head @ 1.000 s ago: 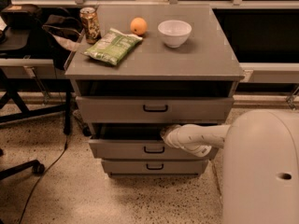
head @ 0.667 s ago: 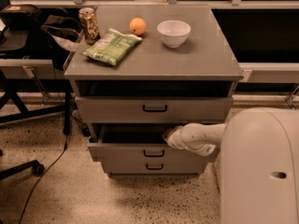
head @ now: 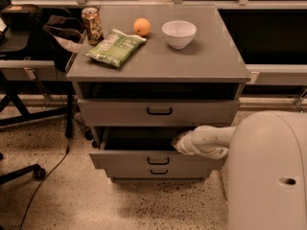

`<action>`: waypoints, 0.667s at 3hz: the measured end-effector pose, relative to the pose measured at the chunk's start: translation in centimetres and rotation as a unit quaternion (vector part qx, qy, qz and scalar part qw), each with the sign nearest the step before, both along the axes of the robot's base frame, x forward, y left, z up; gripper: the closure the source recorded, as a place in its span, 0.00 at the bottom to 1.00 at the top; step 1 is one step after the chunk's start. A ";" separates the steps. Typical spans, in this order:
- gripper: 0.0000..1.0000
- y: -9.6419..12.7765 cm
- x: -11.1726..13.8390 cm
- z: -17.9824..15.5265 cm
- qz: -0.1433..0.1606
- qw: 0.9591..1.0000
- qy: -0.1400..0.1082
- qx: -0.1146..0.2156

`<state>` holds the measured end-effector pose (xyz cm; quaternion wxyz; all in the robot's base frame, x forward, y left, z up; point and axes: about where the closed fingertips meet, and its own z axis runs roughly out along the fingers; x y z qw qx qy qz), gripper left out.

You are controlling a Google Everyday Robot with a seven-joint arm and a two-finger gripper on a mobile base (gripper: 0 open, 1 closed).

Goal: Open middle drawer

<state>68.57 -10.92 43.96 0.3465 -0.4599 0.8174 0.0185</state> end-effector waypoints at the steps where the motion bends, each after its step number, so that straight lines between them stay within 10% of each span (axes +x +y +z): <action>1: 1.00 -0.2 -1.3 -0.4 0.013 1.000 0.025 0.003; 2: 1.00 -0.1 -1.7 -0.5 0.020 0.999 0.027 -0.001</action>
Offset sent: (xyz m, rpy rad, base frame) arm -0.0127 -0.0022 -0.0039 0.0061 0.0500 0.0252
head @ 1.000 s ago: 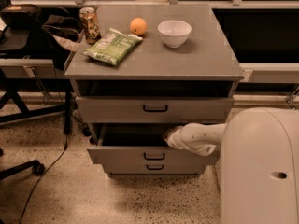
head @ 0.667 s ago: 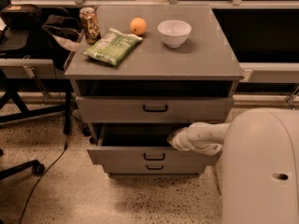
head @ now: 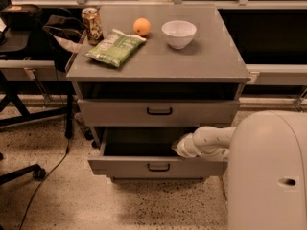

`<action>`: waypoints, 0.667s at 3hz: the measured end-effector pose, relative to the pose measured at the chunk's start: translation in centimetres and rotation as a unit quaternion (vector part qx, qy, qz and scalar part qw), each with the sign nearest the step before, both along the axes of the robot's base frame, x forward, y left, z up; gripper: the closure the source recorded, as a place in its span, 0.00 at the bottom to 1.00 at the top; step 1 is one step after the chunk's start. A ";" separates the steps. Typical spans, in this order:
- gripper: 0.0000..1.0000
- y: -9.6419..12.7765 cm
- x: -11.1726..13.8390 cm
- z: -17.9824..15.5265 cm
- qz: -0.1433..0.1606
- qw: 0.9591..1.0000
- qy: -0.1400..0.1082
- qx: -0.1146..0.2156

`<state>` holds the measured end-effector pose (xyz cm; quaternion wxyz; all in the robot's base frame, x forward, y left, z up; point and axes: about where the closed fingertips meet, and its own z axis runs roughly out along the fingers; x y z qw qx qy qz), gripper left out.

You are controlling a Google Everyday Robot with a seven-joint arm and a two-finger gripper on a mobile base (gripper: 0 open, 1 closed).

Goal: Open middle drawer

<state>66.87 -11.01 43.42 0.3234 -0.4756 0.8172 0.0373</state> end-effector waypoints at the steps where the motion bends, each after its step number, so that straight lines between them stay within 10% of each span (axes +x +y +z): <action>1: 1.00 0.4 -1.5 -0.6 0.026 1.000 0.007 -0.013; 2: 1.00 -0.1 -3.6 -0.5 0.030 0.999 0.013 -0.012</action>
Offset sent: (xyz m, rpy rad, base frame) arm -0.1268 -0.0441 -0.0275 -0.0139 0.1001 0.0378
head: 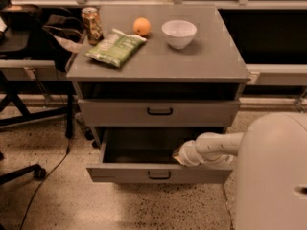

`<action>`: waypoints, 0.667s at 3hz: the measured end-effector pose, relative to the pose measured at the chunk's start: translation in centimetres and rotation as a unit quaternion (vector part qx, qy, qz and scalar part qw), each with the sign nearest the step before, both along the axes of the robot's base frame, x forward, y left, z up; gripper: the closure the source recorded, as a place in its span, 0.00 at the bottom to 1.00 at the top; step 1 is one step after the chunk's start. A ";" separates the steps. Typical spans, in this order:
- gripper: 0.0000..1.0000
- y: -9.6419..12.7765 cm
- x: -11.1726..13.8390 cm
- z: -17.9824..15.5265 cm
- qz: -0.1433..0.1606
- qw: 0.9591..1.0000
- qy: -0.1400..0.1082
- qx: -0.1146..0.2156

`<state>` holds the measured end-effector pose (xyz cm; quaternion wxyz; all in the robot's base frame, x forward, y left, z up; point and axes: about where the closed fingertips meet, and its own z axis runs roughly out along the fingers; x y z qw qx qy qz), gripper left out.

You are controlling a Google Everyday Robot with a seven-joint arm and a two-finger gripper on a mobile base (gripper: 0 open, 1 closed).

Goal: Open middle drawer

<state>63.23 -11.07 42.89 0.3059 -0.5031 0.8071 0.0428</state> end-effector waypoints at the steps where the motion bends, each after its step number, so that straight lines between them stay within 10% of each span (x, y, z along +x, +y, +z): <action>1: 1.00 -1.3 -5.8 -0.1 0.019 1.000 0.012 0.012; 2: 1.00 -1.3 -5.8 -0.1 0.019 1.000 0.012 0.012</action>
Offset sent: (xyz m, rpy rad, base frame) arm -0.1484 -0.0504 -0.0097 0.0885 0.0737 0.0519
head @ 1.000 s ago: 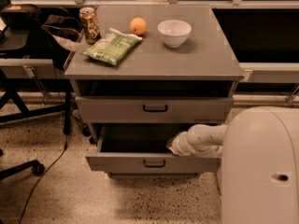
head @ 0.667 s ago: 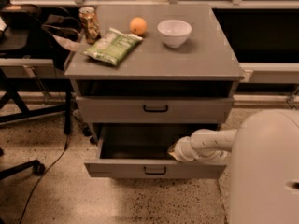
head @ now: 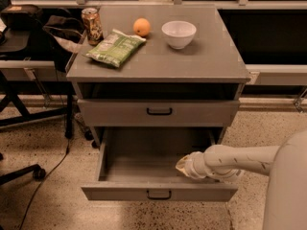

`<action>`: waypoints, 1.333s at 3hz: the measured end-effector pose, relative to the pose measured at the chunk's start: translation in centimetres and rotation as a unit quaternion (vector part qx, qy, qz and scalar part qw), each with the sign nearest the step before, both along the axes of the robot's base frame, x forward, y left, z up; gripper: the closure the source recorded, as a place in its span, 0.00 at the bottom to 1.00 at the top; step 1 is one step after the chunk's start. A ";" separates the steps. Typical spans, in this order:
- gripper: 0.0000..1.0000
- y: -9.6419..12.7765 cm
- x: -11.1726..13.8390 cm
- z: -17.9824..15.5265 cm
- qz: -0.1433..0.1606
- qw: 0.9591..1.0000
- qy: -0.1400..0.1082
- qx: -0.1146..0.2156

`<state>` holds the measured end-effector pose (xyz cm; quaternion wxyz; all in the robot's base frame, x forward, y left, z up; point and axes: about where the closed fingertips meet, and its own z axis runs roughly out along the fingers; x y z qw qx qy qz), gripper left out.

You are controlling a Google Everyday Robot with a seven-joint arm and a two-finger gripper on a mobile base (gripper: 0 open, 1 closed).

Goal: Open middle drawer

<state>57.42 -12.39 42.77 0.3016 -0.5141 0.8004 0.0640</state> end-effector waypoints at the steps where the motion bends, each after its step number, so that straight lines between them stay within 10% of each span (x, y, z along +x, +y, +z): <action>1: 1.00 0.2 -0.6 -0.5 0.006 1.000 0.009 -0.002; 4: 1.00 -0.9 -4.4 -1.3 0.000 0.999 0.032 -0.003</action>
Offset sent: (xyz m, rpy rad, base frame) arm -0.0625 -0.0208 -0.0259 -0.0266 0.1045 0.0004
